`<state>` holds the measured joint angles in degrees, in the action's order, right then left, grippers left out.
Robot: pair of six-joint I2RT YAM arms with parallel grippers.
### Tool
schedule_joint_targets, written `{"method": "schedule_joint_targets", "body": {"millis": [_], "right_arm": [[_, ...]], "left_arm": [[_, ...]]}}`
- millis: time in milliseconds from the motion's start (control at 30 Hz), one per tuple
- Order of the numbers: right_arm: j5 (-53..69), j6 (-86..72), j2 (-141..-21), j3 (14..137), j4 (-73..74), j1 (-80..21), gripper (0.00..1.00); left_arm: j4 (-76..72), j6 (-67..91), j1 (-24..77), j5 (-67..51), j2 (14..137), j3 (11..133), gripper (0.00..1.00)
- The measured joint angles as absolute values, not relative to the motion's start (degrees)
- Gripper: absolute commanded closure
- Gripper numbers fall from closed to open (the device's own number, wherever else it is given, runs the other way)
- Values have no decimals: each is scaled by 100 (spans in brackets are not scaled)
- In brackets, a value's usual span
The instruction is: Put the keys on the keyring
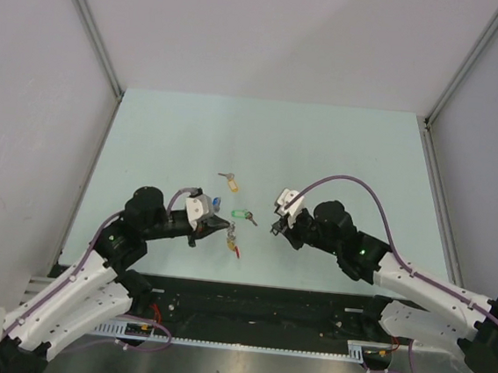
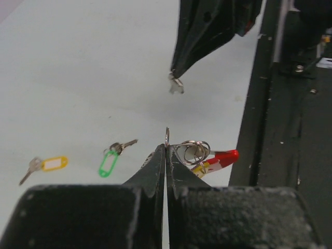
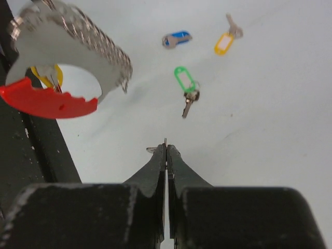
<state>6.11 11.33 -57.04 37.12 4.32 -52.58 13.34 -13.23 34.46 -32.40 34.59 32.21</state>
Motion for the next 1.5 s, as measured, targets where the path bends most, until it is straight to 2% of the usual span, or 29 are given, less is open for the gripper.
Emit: {"method": "schedule_joint_targets", "body": {"millis": [233,567,867,1500], "right_arm": [[1269,1894,-5507,3802,108,-5221,100],[1470,2263,-5478,3809,3,-5509,100],[1247,2200,-5470,3809,-237,-5784,100],[1273,1949,-5229,3806,-508,-5865,100]], "left_arm": [[858,-1608,3446,-4394,4211,3463,100],[145,-1422,3444,-4952,4755,3518,100],[-405,-987,3441,-5013,4799,3417,100],[-419,-902,3444,-4934,4801,3417,100]]}}
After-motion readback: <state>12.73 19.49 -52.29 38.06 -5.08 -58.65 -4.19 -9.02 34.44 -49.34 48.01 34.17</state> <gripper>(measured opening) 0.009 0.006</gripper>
